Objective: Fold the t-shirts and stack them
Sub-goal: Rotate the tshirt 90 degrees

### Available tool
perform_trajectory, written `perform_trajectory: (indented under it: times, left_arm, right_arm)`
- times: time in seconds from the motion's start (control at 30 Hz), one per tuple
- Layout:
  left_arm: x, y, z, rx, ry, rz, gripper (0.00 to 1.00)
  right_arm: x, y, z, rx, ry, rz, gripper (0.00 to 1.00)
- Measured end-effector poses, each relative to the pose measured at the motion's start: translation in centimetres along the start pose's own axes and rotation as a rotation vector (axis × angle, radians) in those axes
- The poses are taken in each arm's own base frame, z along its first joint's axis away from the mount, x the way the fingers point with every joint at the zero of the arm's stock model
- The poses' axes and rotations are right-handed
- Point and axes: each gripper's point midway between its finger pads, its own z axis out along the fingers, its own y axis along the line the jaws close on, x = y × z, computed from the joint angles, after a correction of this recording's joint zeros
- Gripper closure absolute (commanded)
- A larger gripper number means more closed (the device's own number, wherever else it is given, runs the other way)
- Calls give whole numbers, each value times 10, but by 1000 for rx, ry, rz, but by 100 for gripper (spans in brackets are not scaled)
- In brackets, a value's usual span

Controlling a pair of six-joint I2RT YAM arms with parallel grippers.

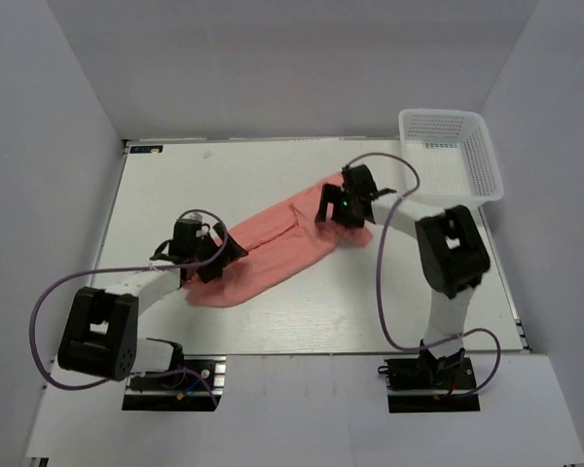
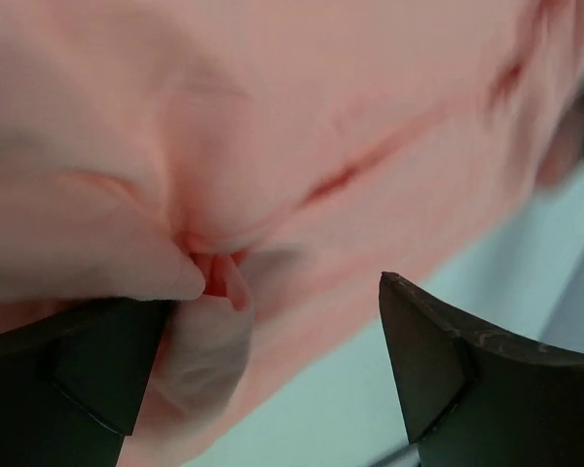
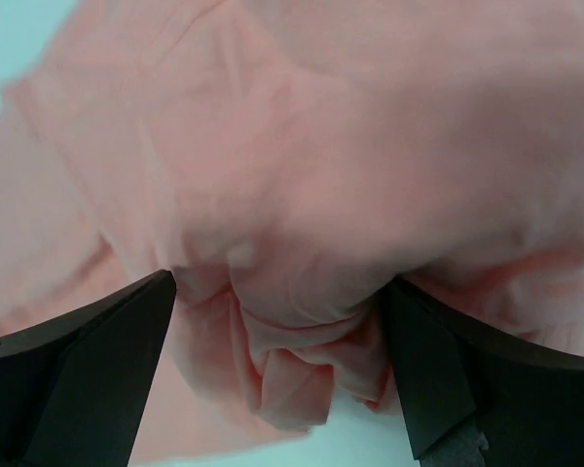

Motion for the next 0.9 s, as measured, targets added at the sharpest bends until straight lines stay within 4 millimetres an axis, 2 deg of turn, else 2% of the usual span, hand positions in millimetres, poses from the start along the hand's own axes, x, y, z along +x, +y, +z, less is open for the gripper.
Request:
perform_trajectory:
  times: [0.17, 0.3, 0.37, 0.43, 0.57, 0.67, 0.73, 0.9]
  left_arm:
    - [71, -29, -19, 141, 176, -5, 0]
    - [130, -46, -34, 184, 346, 70, 0]
    - [152, -55, -37, 181, 418, 121, 0]
    - [171, -70, -33, 181, 489, 181, 0]
    - [203, -113, -17, 210, 589, 336, 0]
    - [212, -137, -11, 219, 573, 447, 0]
    - [207, -152, -13, 224, 526, 498, 0]
    - [171, -181, -25, 213, 360, 548, 0]
  right_arm:
    - [-81, 41, 61, -97, -95, -54, 10]
    - [-145, 85, 104, -227, -180, -113, 10]
    - [-158, 99, 112, -281, -195, -139, 10]
    - [-160, 103, 112, -301, -197, -158, 10]
    - [-152, 103, 93, -305, -183, -208, 10]
    - [-157, 107, 63, -299, -193, -252, 10]
    - [-169, 115, 36, -308, -232, -278, 10]
    - [-205, 136, -44, -319, -373, -319, 10]
